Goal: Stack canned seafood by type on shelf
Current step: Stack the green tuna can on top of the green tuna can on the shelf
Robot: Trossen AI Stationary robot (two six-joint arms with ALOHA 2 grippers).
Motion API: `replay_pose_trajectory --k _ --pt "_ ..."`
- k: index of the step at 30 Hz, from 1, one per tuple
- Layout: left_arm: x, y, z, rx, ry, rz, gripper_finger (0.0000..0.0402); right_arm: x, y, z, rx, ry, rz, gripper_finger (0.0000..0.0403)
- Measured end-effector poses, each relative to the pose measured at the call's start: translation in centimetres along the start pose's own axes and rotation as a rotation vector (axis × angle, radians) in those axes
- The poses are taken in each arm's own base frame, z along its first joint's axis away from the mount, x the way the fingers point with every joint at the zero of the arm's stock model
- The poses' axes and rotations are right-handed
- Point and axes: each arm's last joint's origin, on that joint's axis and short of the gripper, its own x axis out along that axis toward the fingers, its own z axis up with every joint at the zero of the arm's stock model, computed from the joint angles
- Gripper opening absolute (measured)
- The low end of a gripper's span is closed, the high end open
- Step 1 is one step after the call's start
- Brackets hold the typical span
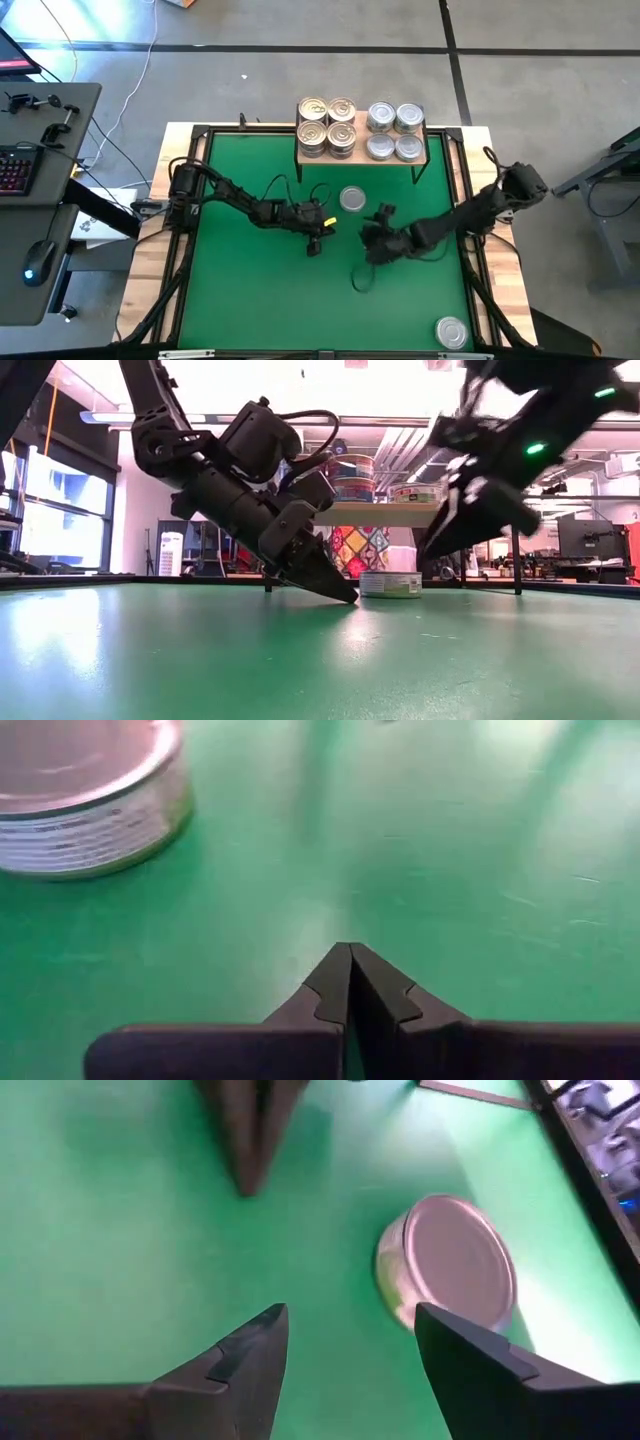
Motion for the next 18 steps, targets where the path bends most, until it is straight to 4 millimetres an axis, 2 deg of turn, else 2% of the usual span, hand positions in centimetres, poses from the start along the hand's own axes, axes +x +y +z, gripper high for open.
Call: replay_pose_trajectory --k 5,10,14,18 --pt "-0.3 -1.4 0.8 0.039 -0.031 0.006 0.0 3.3 -2.7 1.0 -0.02 0.015 0.044 0.0212" --pt "-1.4 -2.9 2.6 0.07 -0.062 0.14 0.0 6.1 -4.2 1.1 0.0 0.023 0.217 0.0212" --pt "-2.8 -3.5 3.8 0.08 -0.105 0.234 0.0 6.6 -3.6 1.5 0.043 -0.019 0.359 0.0212" --pt "-3.5 -3.6 4.7 0.072 -0.145 0.252 0.0 5.6 -1.7 2.1 0.026 -0.093 0.526 0.0212"
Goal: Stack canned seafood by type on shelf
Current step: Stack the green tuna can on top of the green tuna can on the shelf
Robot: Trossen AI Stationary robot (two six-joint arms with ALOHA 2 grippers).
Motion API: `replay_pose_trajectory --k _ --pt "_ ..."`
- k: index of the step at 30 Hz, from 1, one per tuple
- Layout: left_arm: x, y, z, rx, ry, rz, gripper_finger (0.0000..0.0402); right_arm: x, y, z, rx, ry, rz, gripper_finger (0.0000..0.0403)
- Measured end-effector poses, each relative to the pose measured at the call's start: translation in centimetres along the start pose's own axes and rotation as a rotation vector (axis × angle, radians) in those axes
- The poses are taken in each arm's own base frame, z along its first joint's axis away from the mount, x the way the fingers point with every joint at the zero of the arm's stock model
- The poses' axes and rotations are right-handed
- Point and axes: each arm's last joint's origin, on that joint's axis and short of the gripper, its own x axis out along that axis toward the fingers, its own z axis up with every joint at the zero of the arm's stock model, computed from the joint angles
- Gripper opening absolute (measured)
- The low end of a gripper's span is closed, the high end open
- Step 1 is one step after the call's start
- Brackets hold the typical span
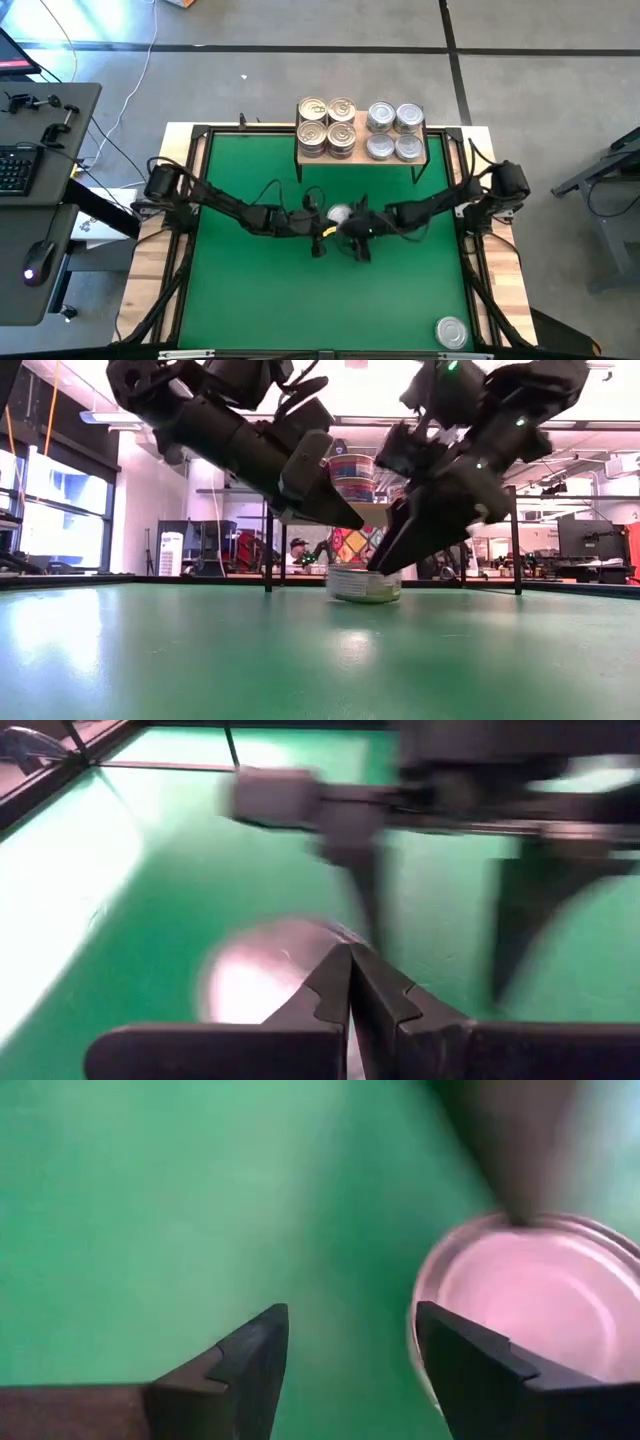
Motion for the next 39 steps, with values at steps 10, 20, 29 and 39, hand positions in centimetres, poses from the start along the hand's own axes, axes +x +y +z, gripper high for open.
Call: replay_pose_trajectory --k 10,20,29,39 --pt "0.7 0.7 -0.8 -0.011 0.052 -0.063 0.0 -0.8 5.7 0.0 -0.039 -0.058 0.039 0.0212" --pt "0.6 1.0 -2.3 -0.015 0.126 -0.142 0.0 -1.1 7.1 -0.3 -0.048 -0.07 -0.009 0.0212" --pt "0.4 2.4 -3.9 -0.081 0.143 -0.107 0.0 -1.1 7.1 -0.3 -0.048 -0.072 -0.009 0.0212" --pt "0.2 2.4 -4.2 -0.08 0.141 -0.126 0.0 -1.1 7.1 -0.2 -0.047 -0.076 -0.008 0.0212"
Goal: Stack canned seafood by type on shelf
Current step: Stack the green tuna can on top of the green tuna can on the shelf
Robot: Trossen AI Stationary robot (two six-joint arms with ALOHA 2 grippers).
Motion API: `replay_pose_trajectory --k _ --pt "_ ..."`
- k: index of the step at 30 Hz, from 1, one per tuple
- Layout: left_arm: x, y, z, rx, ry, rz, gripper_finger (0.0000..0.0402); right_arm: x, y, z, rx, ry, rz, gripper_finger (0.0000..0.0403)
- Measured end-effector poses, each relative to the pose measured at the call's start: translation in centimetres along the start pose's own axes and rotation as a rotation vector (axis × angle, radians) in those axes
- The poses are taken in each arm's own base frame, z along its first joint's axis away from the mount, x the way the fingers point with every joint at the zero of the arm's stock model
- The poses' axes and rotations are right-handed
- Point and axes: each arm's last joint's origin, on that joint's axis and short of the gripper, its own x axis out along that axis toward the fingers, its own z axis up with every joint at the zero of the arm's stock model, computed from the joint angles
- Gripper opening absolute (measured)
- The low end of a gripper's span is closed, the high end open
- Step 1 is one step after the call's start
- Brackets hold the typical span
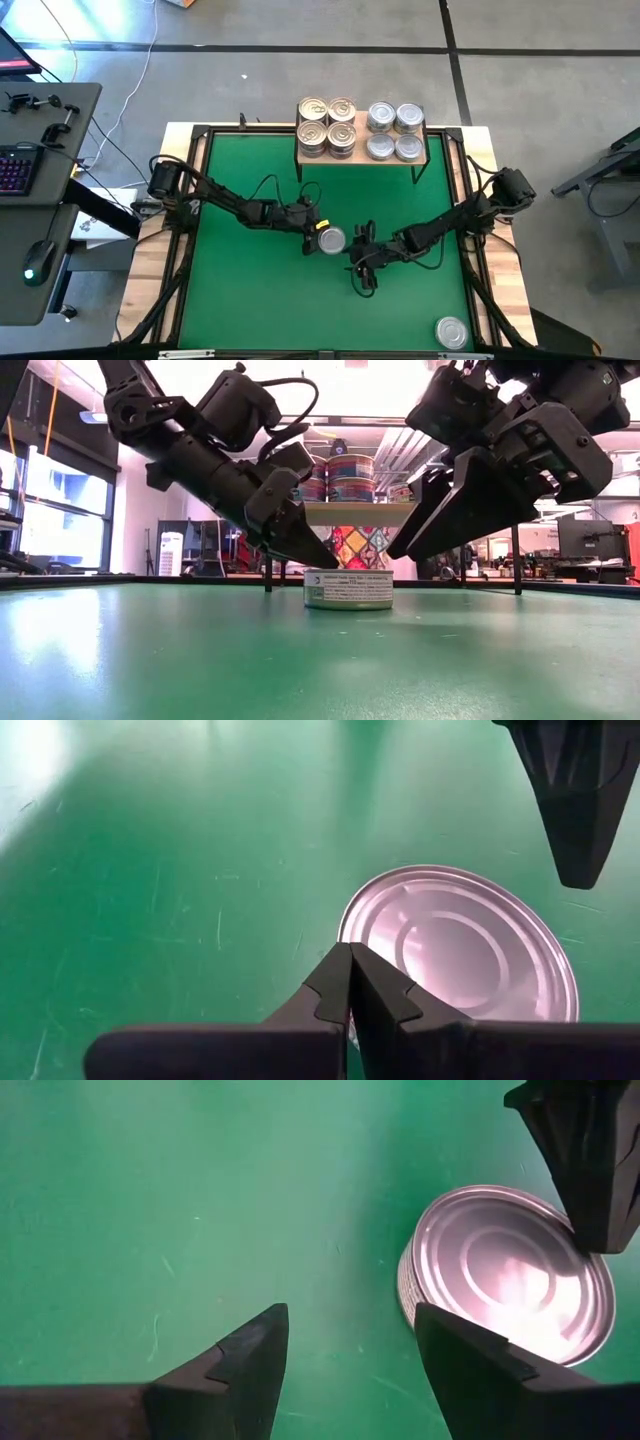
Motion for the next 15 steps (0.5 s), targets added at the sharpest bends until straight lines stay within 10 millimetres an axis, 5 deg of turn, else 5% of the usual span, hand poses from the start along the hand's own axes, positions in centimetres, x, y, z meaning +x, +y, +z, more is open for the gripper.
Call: replay_pose_trajectory --k 15 --pt "0.0 0.0 -0.2 0.011 0.017 -0.016 0.0 -2.0 1.6 0.2 -0.044 -0.018 -0.129 0.0212"
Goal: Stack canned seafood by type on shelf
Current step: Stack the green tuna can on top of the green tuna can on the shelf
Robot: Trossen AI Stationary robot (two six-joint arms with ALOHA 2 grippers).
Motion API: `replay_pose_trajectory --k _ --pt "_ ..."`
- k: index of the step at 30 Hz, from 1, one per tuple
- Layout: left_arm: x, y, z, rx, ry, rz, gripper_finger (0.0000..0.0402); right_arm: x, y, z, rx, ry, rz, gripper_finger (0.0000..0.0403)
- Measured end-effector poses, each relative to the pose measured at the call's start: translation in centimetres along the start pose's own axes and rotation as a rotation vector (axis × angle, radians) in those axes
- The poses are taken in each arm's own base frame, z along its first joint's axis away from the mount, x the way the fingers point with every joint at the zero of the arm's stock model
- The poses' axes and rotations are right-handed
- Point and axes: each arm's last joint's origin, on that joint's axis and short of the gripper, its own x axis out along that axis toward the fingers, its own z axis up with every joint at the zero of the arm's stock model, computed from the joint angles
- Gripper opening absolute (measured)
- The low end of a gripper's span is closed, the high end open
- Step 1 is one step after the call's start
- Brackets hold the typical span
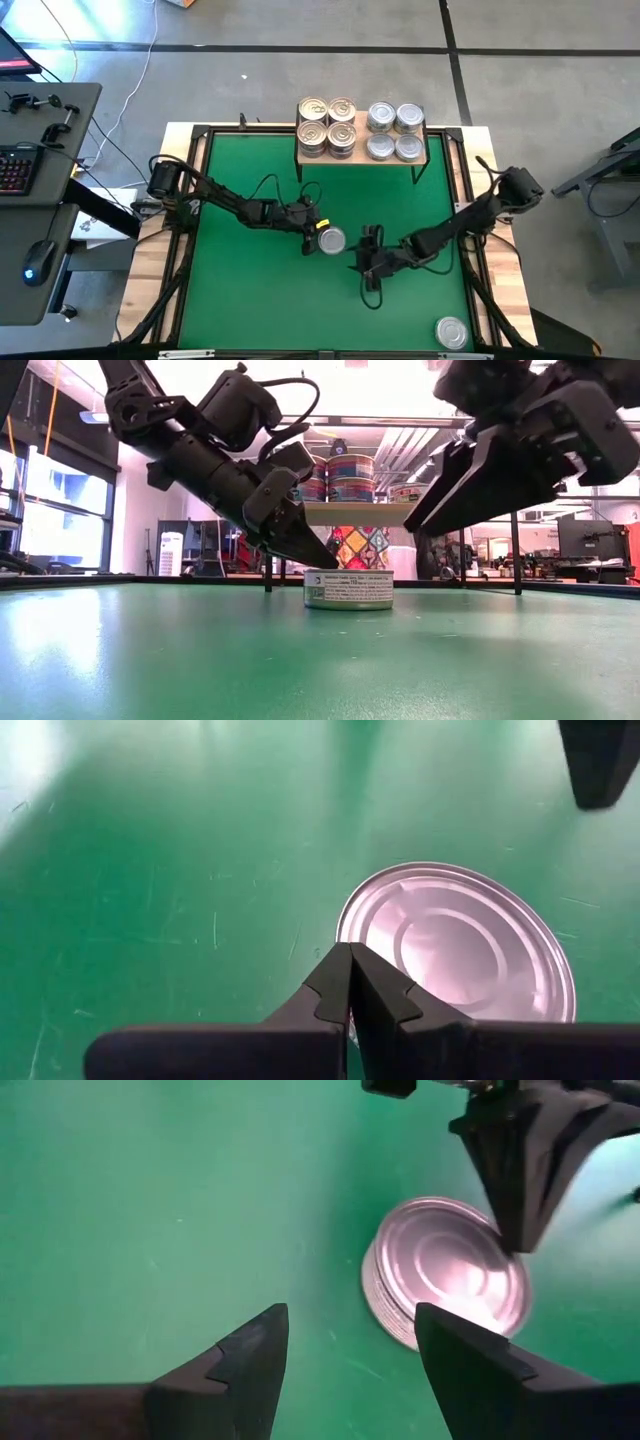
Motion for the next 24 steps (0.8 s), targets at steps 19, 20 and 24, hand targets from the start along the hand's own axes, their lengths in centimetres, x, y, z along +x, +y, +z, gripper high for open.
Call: replay_pose_trajectory --k 19,20,24 --pt "-0.1 -0.9 -0.7 0.015 0.051 -0.014 0.0 -0.3 -0.2 -0.4 0.046 0.039 -0.047 0.0212" --pt "-0.1 -0.9 -0.7 0.016 0.051 -0.015 0.0 -0.3 -0.2 -0.4 0.047 0.039 -0.047 0.0212" --pt "-0.2 -1.2 -0.8 0.022 0.058 -0.018 0.0 -0.3 -0.2 -0.4 0.073 0.039 -0.048 0.0212"
